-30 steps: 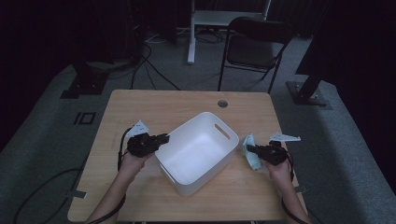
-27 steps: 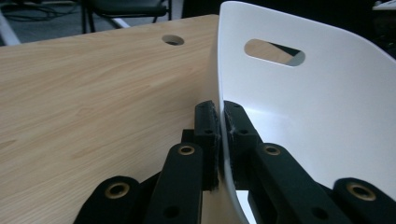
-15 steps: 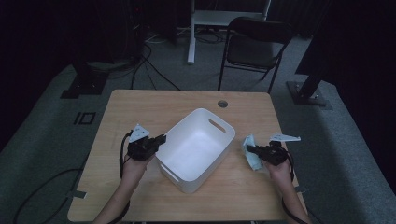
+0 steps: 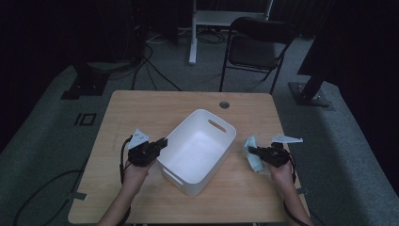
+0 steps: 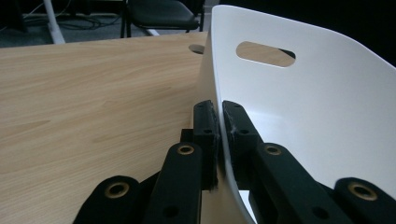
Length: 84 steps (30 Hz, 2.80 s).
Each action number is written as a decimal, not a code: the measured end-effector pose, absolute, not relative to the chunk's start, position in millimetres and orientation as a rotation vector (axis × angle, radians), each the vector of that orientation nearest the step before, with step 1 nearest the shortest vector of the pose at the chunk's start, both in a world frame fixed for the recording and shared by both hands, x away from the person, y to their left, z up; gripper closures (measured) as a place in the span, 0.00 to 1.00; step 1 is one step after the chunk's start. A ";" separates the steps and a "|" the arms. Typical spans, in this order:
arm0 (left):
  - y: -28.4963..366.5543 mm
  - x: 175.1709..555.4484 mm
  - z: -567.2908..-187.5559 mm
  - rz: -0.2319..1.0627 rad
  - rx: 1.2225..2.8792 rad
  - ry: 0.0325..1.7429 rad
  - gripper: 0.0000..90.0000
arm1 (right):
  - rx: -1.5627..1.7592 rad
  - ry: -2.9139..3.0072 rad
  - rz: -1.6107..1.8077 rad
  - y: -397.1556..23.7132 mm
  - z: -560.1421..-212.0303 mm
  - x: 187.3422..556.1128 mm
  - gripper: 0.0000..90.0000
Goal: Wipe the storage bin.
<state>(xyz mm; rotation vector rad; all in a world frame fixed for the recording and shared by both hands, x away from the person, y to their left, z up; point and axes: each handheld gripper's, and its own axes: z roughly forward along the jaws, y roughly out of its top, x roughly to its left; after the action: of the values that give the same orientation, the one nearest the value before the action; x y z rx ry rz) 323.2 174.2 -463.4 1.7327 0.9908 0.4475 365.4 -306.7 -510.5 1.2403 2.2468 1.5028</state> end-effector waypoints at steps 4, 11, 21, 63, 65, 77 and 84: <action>168.0 318.5 -461.4 0.532 1.758 1.014 0.97 | 1.244 2.241 1.508 -307.4 -509.8 364.8 0.94; 166.3 314.4 -462.5 0.537 1.745 1.015 0.98 | 1.243 2.243 1.516 -306.7 -509.3 364.4 0.94; 168.3 317.3 -462.1 0.496 1.754 1.003 0.96 | 1.197 2.216 1.572 -299.2 -498.3 361.8 0.94; 167.7 319.3 -460.3 0.509 1.815 0.946 0.97 | 1.076 2.203 1.636 -250.0 -471.9 356.4 0.94; 167.5 319.3 -460.3 0.512 1.819 0.940 0.97 | 1.081 2.207 1.633 -249.8 -473.8 357.1 0.94; 165.8 318.4 -460.1 0.525 1.817 0.947 0.97 | 1.138 2.240 1.593 -248.2 -484.9 361.5 0.94; 165.0 318.2 -460.2 0.521 1.821 0.941 0.97 | 1.082 2.214 1.651 -247.3 -474.5 355.0 0.94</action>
<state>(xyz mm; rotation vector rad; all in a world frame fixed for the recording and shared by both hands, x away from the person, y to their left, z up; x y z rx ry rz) 318.2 165.0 -460.2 1.8207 0.9411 0.5211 355.0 -247.3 -474.5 1.0819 2.2142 1.6512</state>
